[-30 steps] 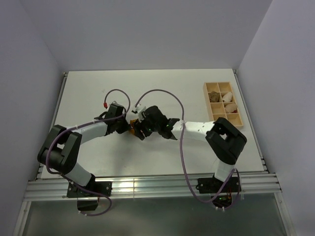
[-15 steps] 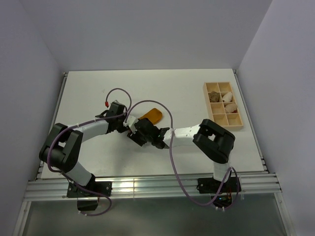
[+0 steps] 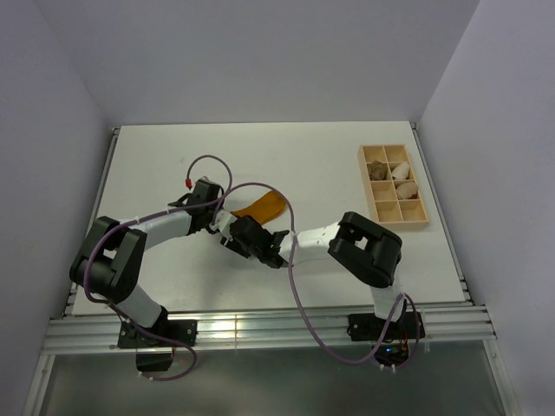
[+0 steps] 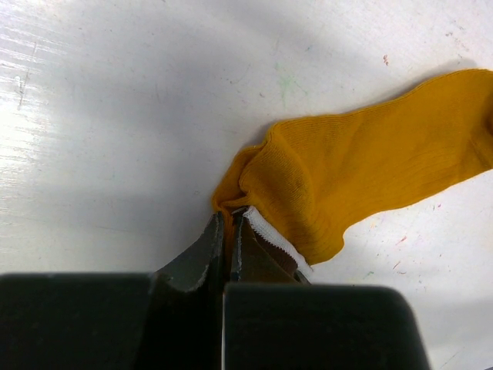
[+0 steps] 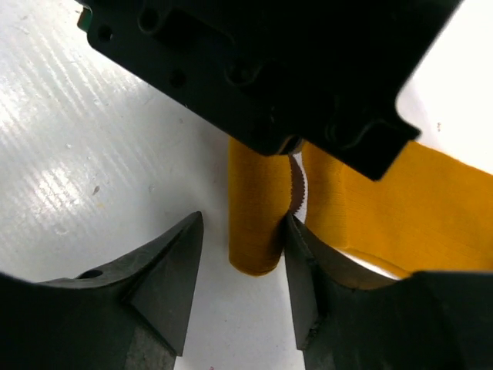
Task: Roll the socks
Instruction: Roll the sock at the center of the board.
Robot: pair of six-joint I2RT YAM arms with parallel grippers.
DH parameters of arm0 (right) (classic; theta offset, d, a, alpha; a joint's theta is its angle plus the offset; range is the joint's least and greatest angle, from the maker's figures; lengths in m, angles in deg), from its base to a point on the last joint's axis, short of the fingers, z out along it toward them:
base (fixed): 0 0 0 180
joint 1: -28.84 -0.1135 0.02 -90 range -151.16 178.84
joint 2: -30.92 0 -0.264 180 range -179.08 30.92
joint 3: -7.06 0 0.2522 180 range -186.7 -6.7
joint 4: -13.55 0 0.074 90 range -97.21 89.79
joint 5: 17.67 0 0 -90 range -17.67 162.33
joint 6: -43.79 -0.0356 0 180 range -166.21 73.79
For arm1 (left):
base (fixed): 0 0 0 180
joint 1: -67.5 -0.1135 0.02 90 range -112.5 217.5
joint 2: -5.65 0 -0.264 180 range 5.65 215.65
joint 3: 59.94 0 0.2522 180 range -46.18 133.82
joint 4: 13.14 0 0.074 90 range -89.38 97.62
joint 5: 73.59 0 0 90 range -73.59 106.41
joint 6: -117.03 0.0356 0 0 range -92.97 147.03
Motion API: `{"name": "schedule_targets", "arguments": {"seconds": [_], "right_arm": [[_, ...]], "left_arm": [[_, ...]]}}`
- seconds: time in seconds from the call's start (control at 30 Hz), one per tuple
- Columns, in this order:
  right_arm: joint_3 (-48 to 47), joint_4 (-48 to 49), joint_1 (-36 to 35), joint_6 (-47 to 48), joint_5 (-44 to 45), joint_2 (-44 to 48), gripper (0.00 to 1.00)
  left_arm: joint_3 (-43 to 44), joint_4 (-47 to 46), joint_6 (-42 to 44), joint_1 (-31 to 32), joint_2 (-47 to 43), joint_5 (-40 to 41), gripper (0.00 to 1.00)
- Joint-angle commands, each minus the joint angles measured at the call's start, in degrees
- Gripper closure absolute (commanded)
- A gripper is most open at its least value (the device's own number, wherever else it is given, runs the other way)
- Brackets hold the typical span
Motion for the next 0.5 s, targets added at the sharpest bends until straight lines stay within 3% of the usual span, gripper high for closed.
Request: {"name": "schedule_targets", "arguments": {"seconds": [0.0, 0.07, 0.17, 0.3, 0.4, 0.47], "right_arm": [[-2.39, 1.49, -0.87, 1.2, 2.17, -1.47, 0.49], [-2.48, 1.32, -1.13, 1.11, 3.31, -2.43, 0.54], [-2.92, 1.05, -1.13, 0.67, 4.37, -3.67, 0.7], [-2.39, 0.7, -1.13, -0.21, 3.67, -4.02, 0.98], [-2.13, -0.35, -0.87, -1.69, 1.65, -3.76, 1.0], [-1.69, -1.06, -0.08, -3.01, -0.36, -3.24, 1.0]], "left_arm": [[0.94, 2.15, 0.83, 0.45, 1.31, -0.79, 1.0], [0.94, 2.06, 0.74, 0.54, 1.31, -0.8, 1.0], [0.76, 1.79, 0.48, 0.54, 1.22, -0.8, 1.0], [0.06, 1.26, -0.48, 0.54, 0.35, -1.84, 0.99], [-0.82, 0.12, -1.54, 0.45, -0.44, -2.47, 0.9], [-1.69, -0.58, -2.51, 0.45, -1.32, -1.94, 0.75]]}}
